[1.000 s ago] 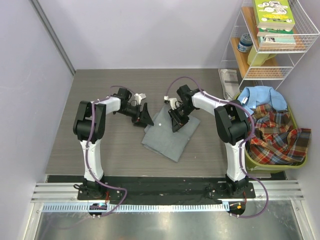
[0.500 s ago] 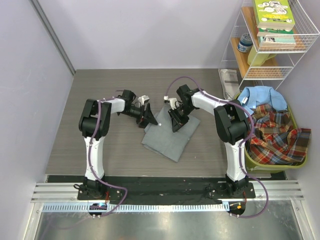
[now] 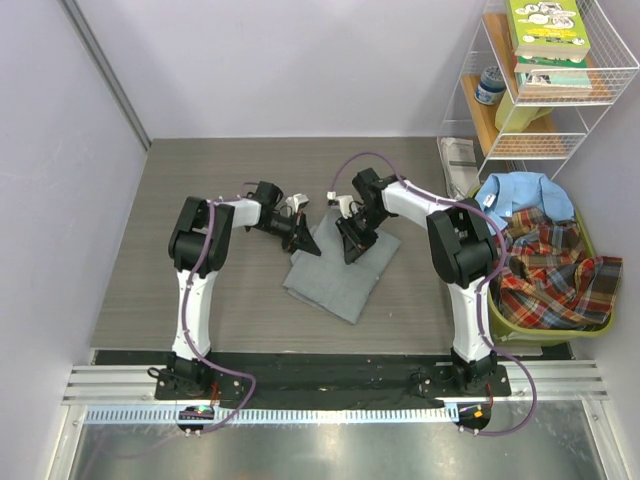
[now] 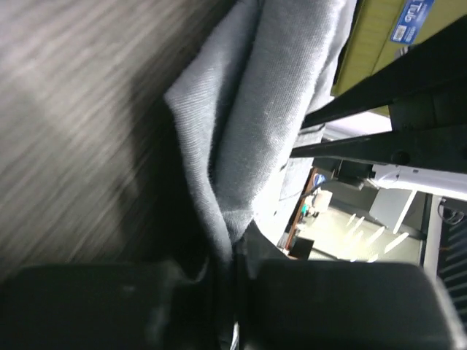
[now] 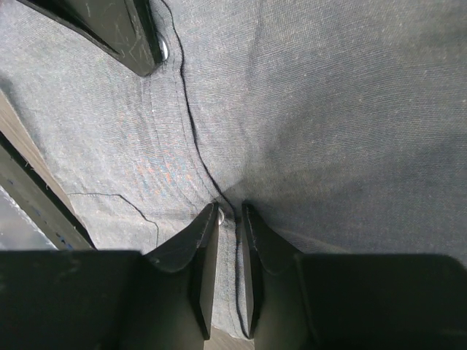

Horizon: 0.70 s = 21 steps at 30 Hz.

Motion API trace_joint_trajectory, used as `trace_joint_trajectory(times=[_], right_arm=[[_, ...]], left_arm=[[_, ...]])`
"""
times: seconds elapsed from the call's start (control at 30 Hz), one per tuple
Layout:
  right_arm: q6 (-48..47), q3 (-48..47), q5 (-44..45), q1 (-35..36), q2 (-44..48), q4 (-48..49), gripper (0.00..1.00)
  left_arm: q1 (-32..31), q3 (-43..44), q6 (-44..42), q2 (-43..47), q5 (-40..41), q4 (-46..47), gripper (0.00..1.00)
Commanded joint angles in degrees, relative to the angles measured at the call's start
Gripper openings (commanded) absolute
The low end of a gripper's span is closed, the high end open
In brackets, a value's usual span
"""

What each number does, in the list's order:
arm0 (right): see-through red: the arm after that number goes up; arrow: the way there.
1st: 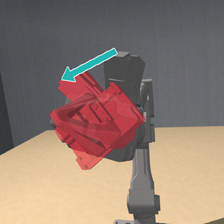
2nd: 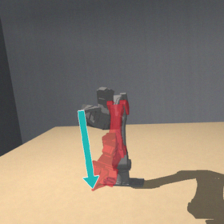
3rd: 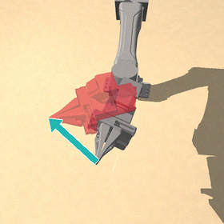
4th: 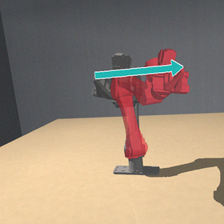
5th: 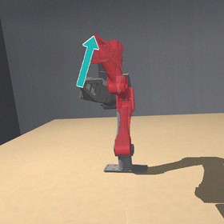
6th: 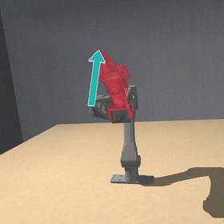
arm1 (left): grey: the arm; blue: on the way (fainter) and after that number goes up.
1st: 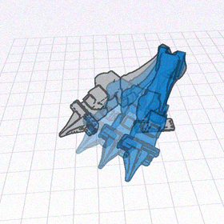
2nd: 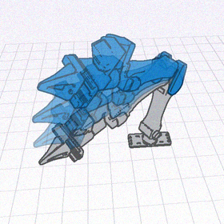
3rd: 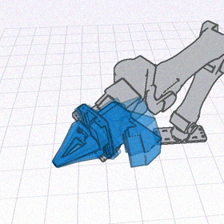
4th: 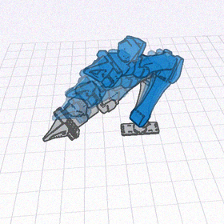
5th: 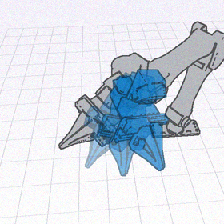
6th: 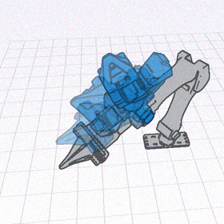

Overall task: Fold and stack the long sleeve shirts
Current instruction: Neatly place the folded shirt to the corner

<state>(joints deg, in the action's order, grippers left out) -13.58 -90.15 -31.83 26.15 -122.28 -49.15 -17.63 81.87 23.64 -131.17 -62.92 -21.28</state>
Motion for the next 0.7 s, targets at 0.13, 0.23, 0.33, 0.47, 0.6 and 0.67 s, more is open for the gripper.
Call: trace_joint_trajectory(times=[0.13, 0.23, 0.33, 0.47, 0.6, 0.67], right_arm=[[0.92, -2.31, 1.87, -2.76, 0.99, -0.42, 0.41], [2.33, -1.70, -0.15, -4.61, 3.62, -0.95, 0.59], [2.60, -0.91, -1.12, -6.55, 6.52, -1.13, 0.67], [2.25, -0.29, -2.09, -8.74, 8.98, -1.92, 0.68], [1.98, 0.50, -2.79, -9.63, 10.13, -2.09, 0.68], [1.89, 1.20, -3.23, -9.89, 10.39, -2.09, 0.68]], left_arm=[[2.50, 5.14, -16.33, 1.44, 24.49, -22.01, 0.00], [5.40, 10.40, -22.57, 2.94, 34.77, -29.50, 0.00], [8.57, 18.22, -28.80, 4.87, 43.99, -37.41, 0.00], [8.66, 38.07, -39.34, 5.58, 57.97, -48.48, 0.00], [6.74, 49.70, -46.81, 7.94, 76.48, -48.87, 0.00], [3.66, 46.39, -50.34, 10.31, 82.14, -45.63, 0.00]])
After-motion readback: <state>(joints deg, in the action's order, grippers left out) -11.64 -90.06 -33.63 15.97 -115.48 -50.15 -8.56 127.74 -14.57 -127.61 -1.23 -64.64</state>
